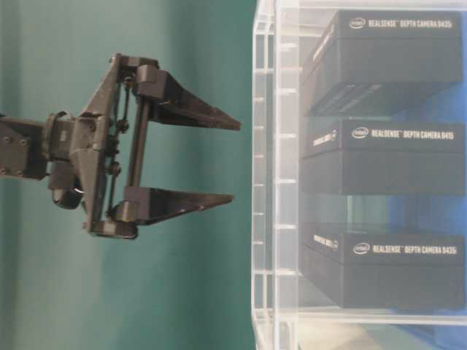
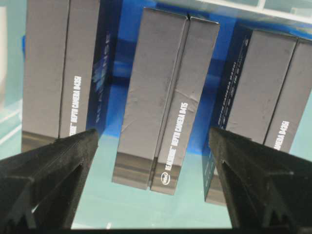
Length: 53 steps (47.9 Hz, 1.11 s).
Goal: Take the box out of the case with the right arm.
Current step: 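Lower the open right gripper around the middle black box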
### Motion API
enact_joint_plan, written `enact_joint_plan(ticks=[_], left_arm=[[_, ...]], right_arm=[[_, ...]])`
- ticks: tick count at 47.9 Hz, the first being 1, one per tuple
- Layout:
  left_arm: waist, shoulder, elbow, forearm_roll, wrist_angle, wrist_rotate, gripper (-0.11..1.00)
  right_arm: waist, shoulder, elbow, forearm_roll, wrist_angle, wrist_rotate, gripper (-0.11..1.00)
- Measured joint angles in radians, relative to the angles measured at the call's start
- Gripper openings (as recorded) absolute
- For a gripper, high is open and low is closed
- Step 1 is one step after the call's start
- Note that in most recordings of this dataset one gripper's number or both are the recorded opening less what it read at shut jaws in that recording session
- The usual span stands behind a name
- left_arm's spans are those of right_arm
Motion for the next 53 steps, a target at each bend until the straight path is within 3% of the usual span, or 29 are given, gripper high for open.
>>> enact_joint_plan(ticks=[22, 53], left_arm=[[0.000, 0.002, 0.000, 0.000, 0.000, 0.000, 0.00], [0.000, 0.002, 0.002, -0.002, 0.000, 0.002, 0.00]], right_arm=[[0.000, 0.023, 0.087, 0.020, -0.118, 0.021, 0.92], [0.000, 0.094, 0.156, 0.049, -0.196, 0.044, 0.92]])
